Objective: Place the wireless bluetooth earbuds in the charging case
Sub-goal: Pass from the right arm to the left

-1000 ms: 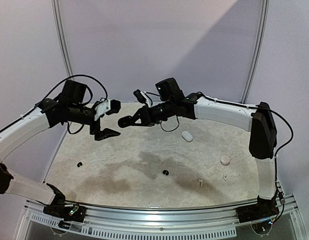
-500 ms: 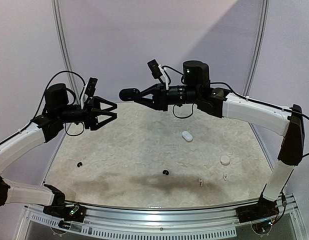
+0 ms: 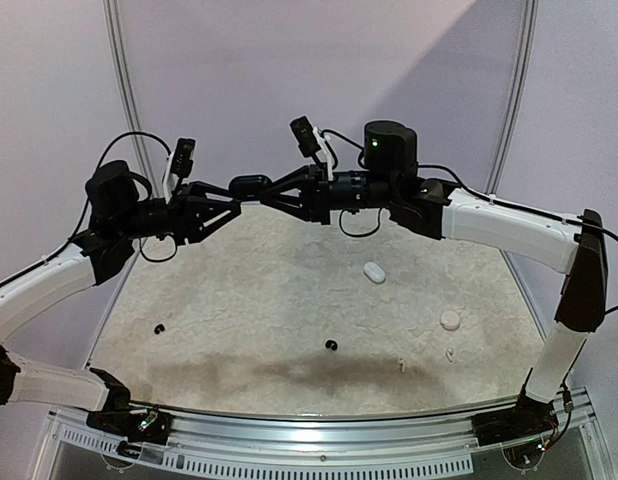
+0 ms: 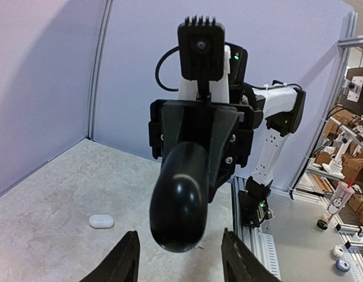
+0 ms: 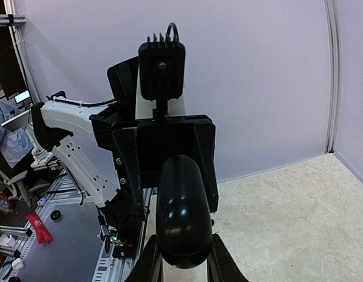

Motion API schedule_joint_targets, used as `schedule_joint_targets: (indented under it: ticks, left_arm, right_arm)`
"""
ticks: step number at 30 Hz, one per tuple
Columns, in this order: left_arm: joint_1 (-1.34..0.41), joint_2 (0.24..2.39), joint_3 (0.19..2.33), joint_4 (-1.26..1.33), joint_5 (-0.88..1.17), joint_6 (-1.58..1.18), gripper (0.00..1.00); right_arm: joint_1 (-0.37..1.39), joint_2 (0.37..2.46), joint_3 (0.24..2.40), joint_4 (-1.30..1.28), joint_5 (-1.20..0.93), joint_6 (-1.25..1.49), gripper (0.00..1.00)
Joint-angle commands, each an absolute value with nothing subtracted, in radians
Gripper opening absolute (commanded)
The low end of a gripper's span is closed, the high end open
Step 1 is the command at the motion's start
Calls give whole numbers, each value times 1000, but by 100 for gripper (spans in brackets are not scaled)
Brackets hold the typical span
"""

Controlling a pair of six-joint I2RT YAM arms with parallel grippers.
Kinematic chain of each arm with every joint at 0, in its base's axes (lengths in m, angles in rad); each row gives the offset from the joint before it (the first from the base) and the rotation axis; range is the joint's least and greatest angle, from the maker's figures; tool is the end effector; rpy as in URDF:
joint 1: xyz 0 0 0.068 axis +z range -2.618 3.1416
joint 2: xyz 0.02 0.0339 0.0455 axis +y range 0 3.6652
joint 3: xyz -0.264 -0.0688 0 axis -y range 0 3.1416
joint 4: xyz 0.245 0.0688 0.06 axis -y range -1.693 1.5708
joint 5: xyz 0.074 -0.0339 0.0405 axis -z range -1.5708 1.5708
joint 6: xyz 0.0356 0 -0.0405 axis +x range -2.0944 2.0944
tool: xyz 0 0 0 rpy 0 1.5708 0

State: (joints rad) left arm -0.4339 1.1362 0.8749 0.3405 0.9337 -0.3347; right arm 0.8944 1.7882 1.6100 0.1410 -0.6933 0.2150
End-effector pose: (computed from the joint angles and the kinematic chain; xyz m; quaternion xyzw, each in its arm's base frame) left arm 0.2202 -0.1336 0.3552 0.3602 0.5888 -0.5290 0.4936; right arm 0.2514 0.3496 0.3831 -0.4479 0.5600 0.5517 0.4259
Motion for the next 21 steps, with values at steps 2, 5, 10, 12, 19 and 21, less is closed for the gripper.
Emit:
schedule_joint_targets:
  ticks: [2, 5, 10, 12, 19, 21]
  left_arm:
    - [-453, 1162, 926, 374, 908, -371, 44]
    - [-462, 1168, 934, 376, 913, -372, 36]
    - [-472, 1172, 939, 370, 941, -360, 8]
    - [-472, 1173, 940, 364, 946, -353, 0]
    - [-472, 1160, 944, 262, 913, -250, 0]
    - [-473, 1153, 951, 195, 902, -183, 0]
  right_arm:
    - [901, 1804, 1612, 161, -713, 207, 0]
    - [901, 1804, 1615, 158, -713, 201, 0]
    - [901, 1807, 1620, 153, -711, 195, 0]
    - [901, 1808, 1621, 152, -710, 195, 0]
    - [902, 1799, 1631, 65, -631, 161, 48]
    - [902, 1789, 1649, 8, -611, 126, 58]
